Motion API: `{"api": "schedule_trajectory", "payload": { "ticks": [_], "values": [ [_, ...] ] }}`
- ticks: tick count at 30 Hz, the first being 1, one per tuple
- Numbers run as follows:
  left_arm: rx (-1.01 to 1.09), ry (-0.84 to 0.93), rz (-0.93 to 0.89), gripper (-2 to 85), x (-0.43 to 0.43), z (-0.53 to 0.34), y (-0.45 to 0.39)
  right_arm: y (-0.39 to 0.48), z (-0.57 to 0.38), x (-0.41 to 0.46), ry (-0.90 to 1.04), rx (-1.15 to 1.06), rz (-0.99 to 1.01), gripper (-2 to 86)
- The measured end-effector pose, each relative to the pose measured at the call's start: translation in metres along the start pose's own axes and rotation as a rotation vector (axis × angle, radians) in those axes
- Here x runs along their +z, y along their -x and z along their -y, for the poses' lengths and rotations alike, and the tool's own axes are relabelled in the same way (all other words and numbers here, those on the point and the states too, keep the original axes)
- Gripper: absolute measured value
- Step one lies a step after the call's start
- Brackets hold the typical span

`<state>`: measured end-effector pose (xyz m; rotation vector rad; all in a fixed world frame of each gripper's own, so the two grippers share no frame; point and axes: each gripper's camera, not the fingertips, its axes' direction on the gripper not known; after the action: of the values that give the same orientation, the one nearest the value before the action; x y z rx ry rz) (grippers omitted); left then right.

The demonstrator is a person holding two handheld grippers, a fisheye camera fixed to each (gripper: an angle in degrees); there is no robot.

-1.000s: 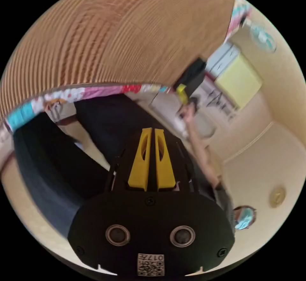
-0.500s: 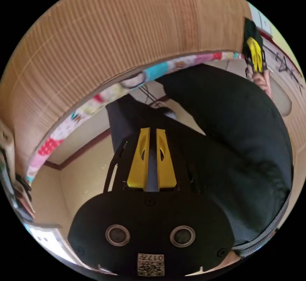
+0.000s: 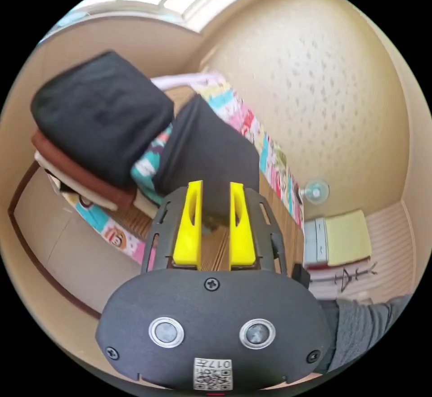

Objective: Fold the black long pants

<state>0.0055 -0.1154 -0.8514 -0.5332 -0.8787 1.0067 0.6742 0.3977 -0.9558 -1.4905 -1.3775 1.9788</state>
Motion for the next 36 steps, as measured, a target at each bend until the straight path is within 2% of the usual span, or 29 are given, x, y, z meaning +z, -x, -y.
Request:
{"api": "schedule_trajectory", "payload": {
  "ticks": [1, 4, 6, 8, 11, 13, 15, 18, 20, 23, 25, 28, 33, 35, 36],
  "values": [
    [-0.003, 0.007, 0.002, 13.6, 0.001, 0.004, 0.005, -0.020, -0.016, 0.002, -0.083, 0.034, 0.081, 0.3],
    [-0.021, 0.164, 0.031, 16.5, 0.040, 0.013, 0.034, -0.055, -0.038, 0.010, -0.166, 0.092, 0.191, 0.3],
    [-0.074, 0.377, -0.011, 16.7, 0.096, -0.007, 0.062, -0.053, -0.037, 0.012, -0.157, 0.061, 0.150, 0.3],
    [-0.088, 0.405, 0.019, 16.2, 0.098, -0.026, 0.069, -0.042, -0.035, 0.013, -0.131, 0.010, 0.059, 0.3],
    [0.071, 0.455, -0.014, 11.5, 0.085, -0.061, 0.058, -0.031, -0.032, 0.019, -0.098, -0.049, -0.041, 0.3],
    [0.104, 0.482, -0.204, 7.0, 0.079, -0.086, 0.058, -0.036, -0.035, 0.023, -0.119, -0.073, 0.002, 0.3],
    [0.169, 0.488, -0.548, 4.3, 0.079, -0.126, 0.043, -0.048, -0.039, 0.026, -0.171, -0.071, 0.087, 0.3],
    [0.379, 0.539, -0.696, 4.0, 0.080, -0.170, -0.014, -0.070, -0.043, 0.035, -0.224, -0.063, 0.222, 0.4],
    [0.500, 0.539, -0.775, 4.0, 0.075, -0.190, -0.054, -0.077, -0.040, 0.044, -0.217, -0.054, 0.213, 0.5],
    [0.576, 0.517, -0.945, 3.9, 0.068, -0.205, -0.106, -0.063, -0.020, 0.076, -0.059, -0.163, 0.175, 0.9],
    [0.655, 0.493, -1.020, 3.9, 0.055, -0.208, -0.135, -0.039, 0.001, 0.123, 0.213, -0.272, 0.187, 1.8],
    [0.766, 0.440, -1.139, 3.9, 0.026, -0.210, -0.177, -0.016, 0.016, 0.189, 0.511, -0.301, 0.179, 4.8],
    [0.950, 0.397, -1.245, 3.9, -0.018, -0.223, -0.259, -0.015, 0.024, 0.279, 0.823, -0.192, -0.012, 19.8],
    [1.022, 0.474, -1.325, 3.9, -0.020, -0.246, -0.294, -0.028, 0.024, 0.306, 0.903, -0.128, 0.005, 24.2],
    [1.055, 0.542, -1.392, 3.8, -0.018, -0.270, -0.317, -0.040, 0.024, 0.323, 0.936, -0.064, 0.090, 25.8]
  ]
}}
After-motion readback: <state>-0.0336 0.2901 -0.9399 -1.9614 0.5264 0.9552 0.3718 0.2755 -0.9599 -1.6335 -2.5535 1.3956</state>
